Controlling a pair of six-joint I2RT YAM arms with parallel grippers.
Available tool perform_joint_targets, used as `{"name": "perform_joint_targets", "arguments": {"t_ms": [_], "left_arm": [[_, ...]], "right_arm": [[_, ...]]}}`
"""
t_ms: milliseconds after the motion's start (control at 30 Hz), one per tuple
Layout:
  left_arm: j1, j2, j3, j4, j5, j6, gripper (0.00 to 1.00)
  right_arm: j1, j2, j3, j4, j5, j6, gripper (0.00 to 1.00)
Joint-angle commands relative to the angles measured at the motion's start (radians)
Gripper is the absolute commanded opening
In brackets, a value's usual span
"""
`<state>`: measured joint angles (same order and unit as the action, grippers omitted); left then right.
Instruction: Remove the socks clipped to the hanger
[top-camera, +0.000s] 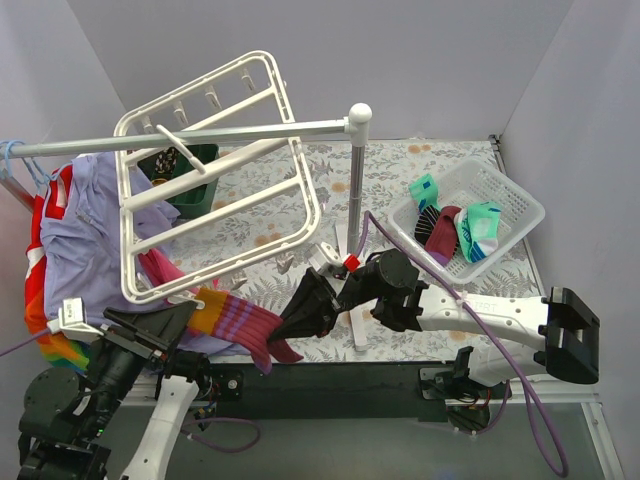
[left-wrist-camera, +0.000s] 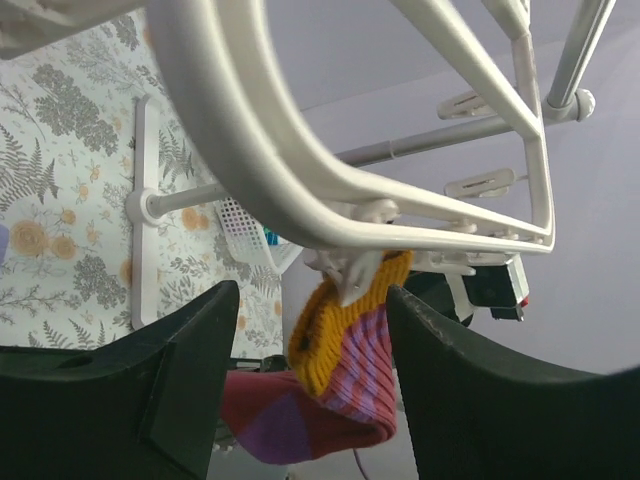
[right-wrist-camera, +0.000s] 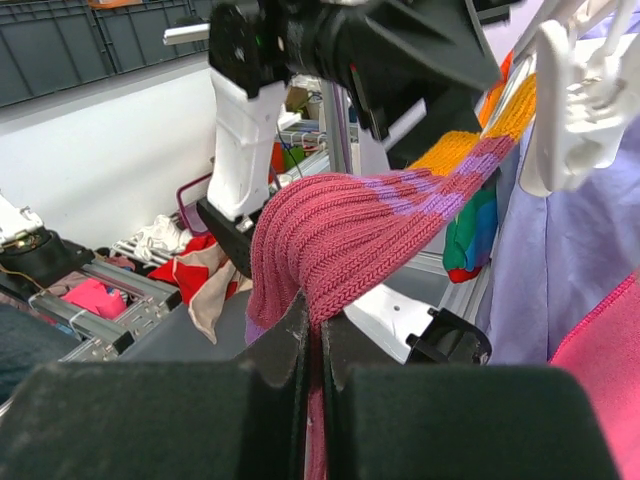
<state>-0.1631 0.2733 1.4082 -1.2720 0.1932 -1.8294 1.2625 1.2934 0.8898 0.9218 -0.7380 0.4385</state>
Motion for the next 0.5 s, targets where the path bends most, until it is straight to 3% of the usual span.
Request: {"name": "perform_joint_targets", "arguments": {"t_ms": [0, 167, 467], "left_arm": [[-0.001, -0.054, -0.146, 0.151, -0.017, -0.054, 0.58], [-0.001, -0.103, -0.189, 0.293, -0.064, -0.015, 0.56], [0.0, -0.102, -0.222, 0.384, -0.072, 0.013, 0.57]], "right_arm": [[-0.005, -0.02, 0.015, 0.032, -0.012, -0.003, 0.04], [-0.003, -0.039, 0.001, 0.028, -0.006, -0.004, 0.04], [-0.005, -0.065, -0.006, 0.023, -0.004, 0.0, 0.03]]}}
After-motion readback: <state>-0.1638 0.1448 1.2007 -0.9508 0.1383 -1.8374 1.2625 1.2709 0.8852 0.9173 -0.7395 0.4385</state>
